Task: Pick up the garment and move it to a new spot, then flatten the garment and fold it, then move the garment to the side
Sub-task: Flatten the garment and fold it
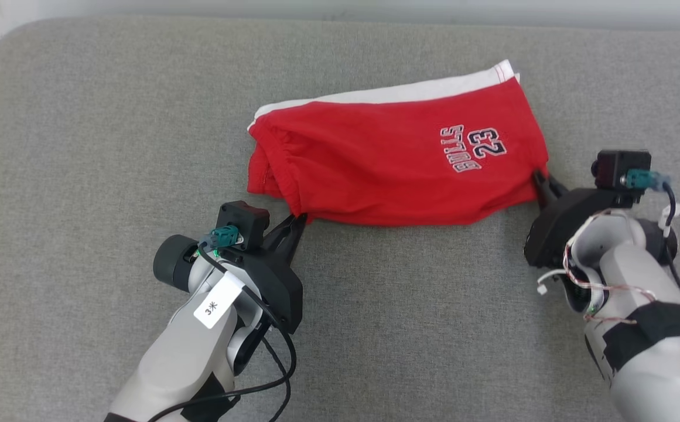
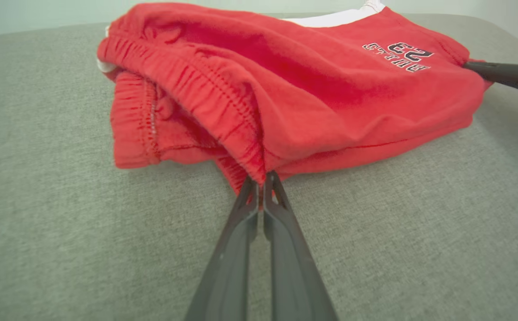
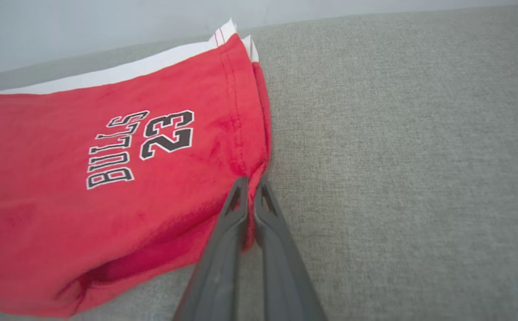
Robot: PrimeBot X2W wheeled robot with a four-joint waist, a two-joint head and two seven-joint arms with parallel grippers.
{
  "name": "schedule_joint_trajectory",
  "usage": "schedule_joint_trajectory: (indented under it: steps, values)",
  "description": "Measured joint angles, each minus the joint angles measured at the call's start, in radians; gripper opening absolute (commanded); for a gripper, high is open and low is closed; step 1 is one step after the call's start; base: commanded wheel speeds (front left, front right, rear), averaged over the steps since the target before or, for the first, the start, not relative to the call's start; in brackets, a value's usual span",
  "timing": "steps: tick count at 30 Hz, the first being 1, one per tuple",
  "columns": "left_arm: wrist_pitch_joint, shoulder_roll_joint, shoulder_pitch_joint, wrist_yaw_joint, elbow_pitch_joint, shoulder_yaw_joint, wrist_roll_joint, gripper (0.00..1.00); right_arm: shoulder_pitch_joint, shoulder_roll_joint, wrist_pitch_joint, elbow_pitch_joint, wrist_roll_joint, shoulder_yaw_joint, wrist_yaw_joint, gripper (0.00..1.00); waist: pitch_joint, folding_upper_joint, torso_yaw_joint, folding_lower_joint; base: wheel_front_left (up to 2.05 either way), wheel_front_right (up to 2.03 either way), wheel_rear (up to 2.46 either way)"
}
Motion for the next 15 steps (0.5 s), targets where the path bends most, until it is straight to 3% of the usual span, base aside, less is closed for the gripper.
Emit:
schedule_joint_trajectory:
  steps: [9, 15]
  values:
    - [-0.026, 0.048, 0.059, -0.017, 0.007, -0.023, -0.007, 0.00, 0.119, 0.008, -0.031, -0.067, 0.034, 0.004, 0.067, 0.00, -0.059, 0.0000, -0.005, 0.0000, 0.00, 0.00, 0.00]
    - [-0.035, 0.097, 0.146, -0.025, 0.000, -0.062, -0.006, 0.00, 0.249, 0.005, -0.031, -0.119, 0.047, 0.004, 0.083, 0.00, -0.111, 0.0000, -0.013, -0.0001, 0.00, 0.00, 0.00]
